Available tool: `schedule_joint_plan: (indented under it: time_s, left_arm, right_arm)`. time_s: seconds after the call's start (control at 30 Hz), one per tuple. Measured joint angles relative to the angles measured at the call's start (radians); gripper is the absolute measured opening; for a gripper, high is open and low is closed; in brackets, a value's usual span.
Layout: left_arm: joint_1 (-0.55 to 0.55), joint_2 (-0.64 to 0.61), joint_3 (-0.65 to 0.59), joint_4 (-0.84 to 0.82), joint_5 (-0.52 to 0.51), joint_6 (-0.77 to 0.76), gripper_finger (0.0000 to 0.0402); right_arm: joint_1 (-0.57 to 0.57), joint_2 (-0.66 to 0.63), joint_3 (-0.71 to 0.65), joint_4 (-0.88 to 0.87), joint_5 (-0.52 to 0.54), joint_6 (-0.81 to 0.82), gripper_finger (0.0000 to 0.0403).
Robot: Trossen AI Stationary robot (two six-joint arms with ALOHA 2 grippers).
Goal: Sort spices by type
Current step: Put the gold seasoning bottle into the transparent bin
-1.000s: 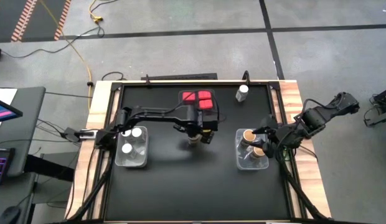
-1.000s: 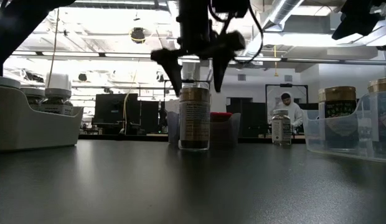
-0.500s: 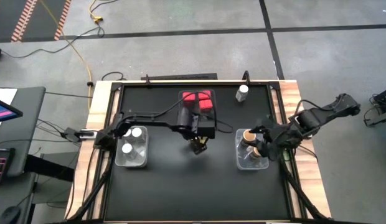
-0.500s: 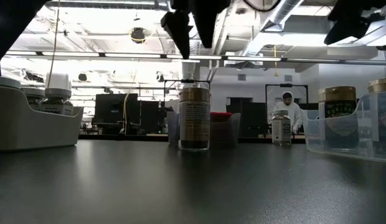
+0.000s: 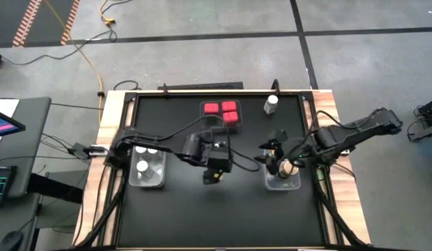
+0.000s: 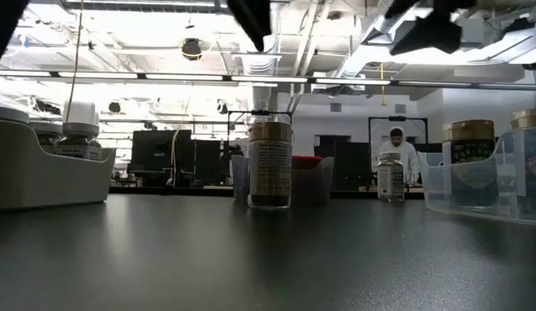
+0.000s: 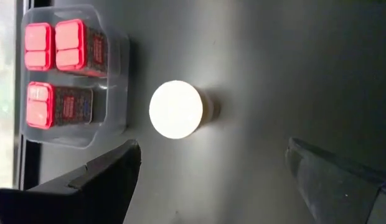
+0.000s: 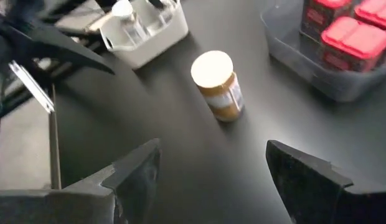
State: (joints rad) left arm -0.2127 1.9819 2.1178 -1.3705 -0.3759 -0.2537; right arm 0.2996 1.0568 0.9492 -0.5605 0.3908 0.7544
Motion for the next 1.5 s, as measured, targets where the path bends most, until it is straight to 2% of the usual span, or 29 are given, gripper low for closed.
schedule_joint_plan:
  time_s: [0.2, 0.3, 0.43, 0.53, 0.73, 0.93, 1.1, 1.33, 1.5]
  left_arm:
    - [-0.002, -0.407, -0.632, 0.449, 0.051, 0.038, 0.0384]
    - [0.0, -0.618, -0.908, 0.627, 0.089, 0.036, 0.0384]
    - [0.0, -0.868, -1.163, 0.79, 0.105, 0.046, 0.0384]
    - [-0.003, -1.024, -1.285, 0.812, 0.108, 0.043, 0.0384]
    - [-0.003, -1.243, -1.411, 0.801, 0.111, -0.037, 0.0384]
    - [-0.003, -1.338, -1.459, 0.775, 0.113, -0.071, 0.0384]
    - [-0.003, -1.342, -1.459, 0.749, 0.113, -0.058, 0.0384]
    - [-0.003, -1.332, -1.459, 0.748, 0.112, -0.043, 0.0384]
    - [-0.003, -1.332, -1.459, 0.747, 0.112, -0.018, 0.0384]
  right_arm:
    - [-0.032, 0.176, 0.155, -0.01, 0.002, 0.046, 0.0315]
    - [-0.056, 0.295, 0.254, -0.015, 0.004, 0.09, 0.0315]
    - [-0.094, 0.467, 0.428, -0.102, 0.002, 0.143, 0.0315]
    - [-0.124, 0.595, 0.593, -0.256, 0.0, 0.192, 0.0315]
    - [-0.188, 0.809, 0.914, -0.556, 0.0, 0.341, 0.0315]
    - [-0.243, 0.963, 1.104, -0.618, -0.005, 0.395, 0.0315]
    - [-0.278, 1.026, 1.135, -0.574, -0.01, 0.403, 0.0315]
    - [-0.273, 1.044, 1.135, -0.596, -0.026, 0.392, 0.0317]
    - [-0.269, 1.04, 1.135, -0.595, -0.025, 0.365, 0.0352]
